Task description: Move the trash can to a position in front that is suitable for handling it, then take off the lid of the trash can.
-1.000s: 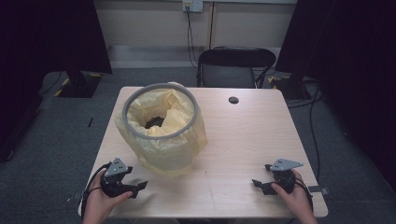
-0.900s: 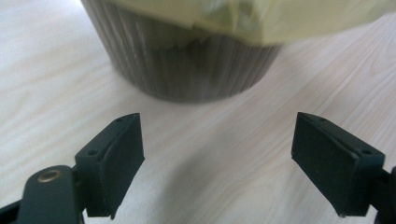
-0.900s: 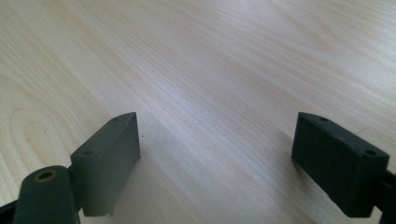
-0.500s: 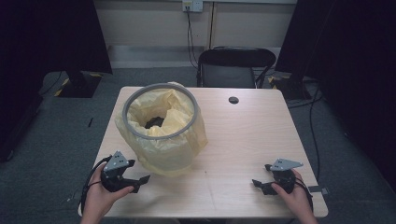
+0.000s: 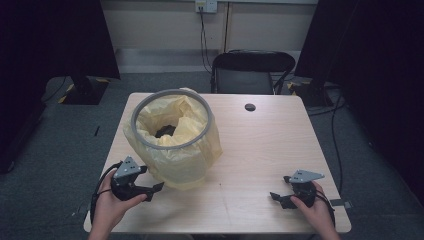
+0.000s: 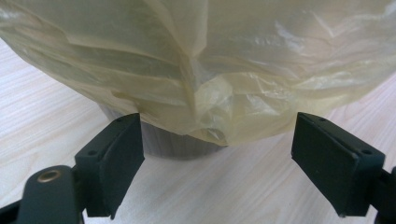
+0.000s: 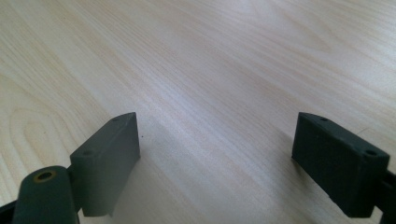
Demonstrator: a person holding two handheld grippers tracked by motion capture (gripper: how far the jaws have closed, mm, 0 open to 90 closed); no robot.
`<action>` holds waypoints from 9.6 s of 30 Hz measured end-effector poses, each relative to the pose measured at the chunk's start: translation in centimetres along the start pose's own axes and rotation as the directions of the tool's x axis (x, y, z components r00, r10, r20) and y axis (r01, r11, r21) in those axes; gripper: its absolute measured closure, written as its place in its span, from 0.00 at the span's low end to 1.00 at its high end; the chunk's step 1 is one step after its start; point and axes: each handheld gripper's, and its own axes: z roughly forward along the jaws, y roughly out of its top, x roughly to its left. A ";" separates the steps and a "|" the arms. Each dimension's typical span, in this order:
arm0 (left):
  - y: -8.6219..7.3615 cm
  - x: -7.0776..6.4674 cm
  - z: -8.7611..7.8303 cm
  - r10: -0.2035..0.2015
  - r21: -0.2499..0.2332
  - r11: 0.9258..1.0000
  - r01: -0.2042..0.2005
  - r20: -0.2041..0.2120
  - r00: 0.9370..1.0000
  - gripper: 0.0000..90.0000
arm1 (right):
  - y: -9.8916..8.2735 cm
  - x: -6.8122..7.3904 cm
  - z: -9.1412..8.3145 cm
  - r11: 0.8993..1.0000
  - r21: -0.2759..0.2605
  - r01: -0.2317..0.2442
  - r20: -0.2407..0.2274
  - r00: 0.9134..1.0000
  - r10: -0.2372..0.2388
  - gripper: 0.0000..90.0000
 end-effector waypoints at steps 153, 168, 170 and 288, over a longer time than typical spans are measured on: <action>7.2 1.6 11.7 -0.066 0.050 0.996 0.071 -0.097 0.993 0.18 | 0.0 -0.1 0.1 1.000 0.001 0.010 -0.005 1.000 -0.010 0.15; 6.7 2.3 9.2 -0.050 0.099 0.993 0.059 -0.095 0.994 0.18 | 0.0 -0.1 0.1 1.000 0.001 0.009 -0.006 1.000 -0.009 0.15; 6.6 2.4 9.1 -0.043 0.104 0.993 0.054 -0.098 0.994 0.18 | 0.0 -0.1 0.1 1.000 0.001 0.009 -0.006 1.000 -0.009 0.15; 19.1 6.3 -0.3 -0.079 0.143 0.985 0.100 -0.145 0.986 0.18 | 0.0 0.0 0.0 1.000 -0.001 0.008 0.001 1.000 -0.008 0.15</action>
